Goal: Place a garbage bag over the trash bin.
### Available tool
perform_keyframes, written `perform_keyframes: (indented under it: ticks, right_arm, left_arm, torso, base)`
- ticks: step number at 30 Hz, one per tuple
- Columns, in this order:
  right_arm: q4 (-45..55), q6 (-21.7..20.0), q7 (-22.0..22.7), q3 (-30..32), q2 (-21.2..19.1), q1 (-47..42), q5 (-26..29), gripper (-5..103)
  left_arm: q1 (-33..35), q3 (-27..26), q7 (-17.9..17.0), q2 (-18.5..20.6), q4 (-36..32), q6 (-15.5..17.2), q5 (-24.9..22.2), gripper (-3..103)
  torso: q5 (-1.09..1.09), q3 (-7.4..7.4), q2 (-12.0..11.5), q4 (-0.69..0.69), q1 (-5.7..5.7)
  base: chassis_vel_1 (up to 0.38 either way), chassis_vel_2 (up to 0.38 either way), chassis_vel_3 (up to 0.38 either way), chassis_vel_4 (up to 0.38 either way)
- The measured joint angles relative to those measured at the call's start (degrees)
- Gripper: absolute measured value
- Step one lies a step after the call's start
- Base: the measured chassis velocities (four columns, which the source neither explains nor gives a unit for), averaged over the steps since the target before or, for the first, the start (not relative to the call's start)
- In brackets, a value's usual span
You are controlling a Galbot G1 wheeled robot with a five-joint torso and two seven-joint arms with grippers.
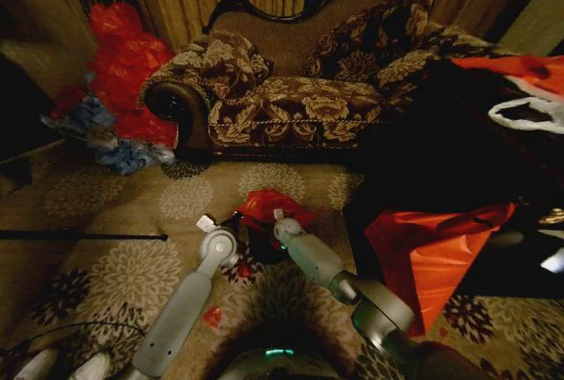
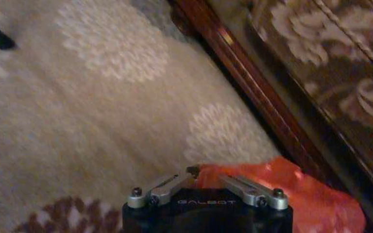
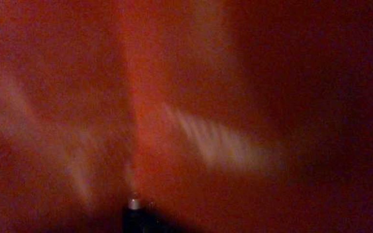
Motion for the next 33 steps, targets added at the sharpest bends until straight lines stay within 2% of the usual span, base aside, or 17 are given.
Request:
perform_keyframes:
  ticks: [6,11,16,17,18,19,21,24,26,29,31,32,33]
  right_arm:
    - [-0.2,0.3,0.0,0.4,0.0,-0.2,-0.8,0]
    - [0.4,0.3,0.2,1.2,0.0,-0.5,-1.0,0]
    - [5.8,-1.6,2.0,0.9,-0.5,-1.2,0.2,-3]
    - [8.2,-2.4,2.7,0.6,-1.4,-1.7,1.1,3]
    - [11.8,-3.3,4.3,-0.1,-2.8,-2.3,1.9,13]
    - [11.8,-3.3,4.3,-0.1,-2.8,-2.3,1.9,13]
    - [16.8,-3.8,6.9,-1.0,-5.1,-3.0,2.4,24]
    - [19.0,-4.1,7.8,-1.2,-6.3,-3.4,2.5,29]
    - [22.2,-4.2,8.8,-1.8,-8.2,-4.0,1.5,40]
    - [23.2,-4.2,9.2,-2.0,-8.8,-4.3,1.4,45]
    - [27.9,-4.4,11.4,-2.8,-11.4,-5.6,2.2,56]
    - [27.9,-4.4,11.4,-2.8,-11.4,-5.6,2.2,56]
    - [30.0,-4.7,12.6,-3.2,-12.8,-6.1,3.1,61]
  left_arm:
    - [1.0,-1.1,-3.9,-0.7,0.5,-0.9,0.6,0]
    - [1.9,-0.5,-4.0,-1.4,0.8,-0.9,1.1,0]
    - [1.2,0.6,-3.1,-1.8,0.8,-0.8,1.2,0]
    - [0.9,0.7,-2.9,-1.9,1.0,-0.7,1.3,0]
    - [0.7,0.9,-2.4,-1.9,1.1,-0.7,1.5,0]
    - [0.7,0.9,-2.4,-1.9,1.1,-0.7,1.5,0]
    - [0.7,1.0,-1.6,-1.8,1.4,-0.6,2.1,0]
    - [0.9,0.9,-1.3,-1.7,1.4,-0.6,2.4,0]
    - [1.0,0.7,-1.2,-1.2,1.4,-0.6,2.6,0]
    - [1.0,0.7,-1.1,-1.1,1.3,-0.6,2.6,0]
    - [0.9,0.7,-1.0,-1.0,1.3,-0.5,2.6,0]
    - [0.9,0.7,-1.0,-1.0,1.3,-0.5,2.6,0]
    - [0.8,0.8,-1.0,-1.0,1.3,-0.5,2.7,0]
  torso:
    - [0.0,-0.01,0.0,0.01,-0.01]
    - [0.0,0.01,0.0,0.02,0.0]
    - [0.02,0.01,0.0,0.01,0.0]
    - [0.02,0.01,0.0,0.03,0.0]
    - [-0.02,0.02,0.0,0.01,0.0]
    - [-0.02,0.02,0.0,0.01,0.0]
    - [0.01,0.01,0.0,-0.01,0.0]
    - [0.0,0.01,0.0,-0.01,0.0]
    - [0.0,0.01,0.0,0.01,0.0]
    - [0.01,0.01,0.0,0.01,0.0]
    - [0.01,0.0,0.0,0.0,0.0]
    - [0.01,0.0,0.0,0.0,0.0]
    - [0.01,0.0,0.0,0.0,0.0]
  base:
    - [0.0,0.0,0.0,0.0]
    - [0.0,0.0,0.0,0.0]
    - [0.0,0.0,0.0,0.0]
    - [0.0,0.0,0.0,0.0]
    - [0.0,0.0,0.0,0.0]
    - [0.0,0.0,0.0,0.0]
    - [0.0,0.0,0.0,0.0]
    - [0.0,0.0,0.0,0.0]
    - [0.0,0.0,0.0,0.0]
    - [0.0,0.0,0.0,0.0]
    - [0.0,0.0,0.0,0.0]
    - [0.0,0.0,0.0,0.0]
    - [0.0,0.0,0.0,0.0]
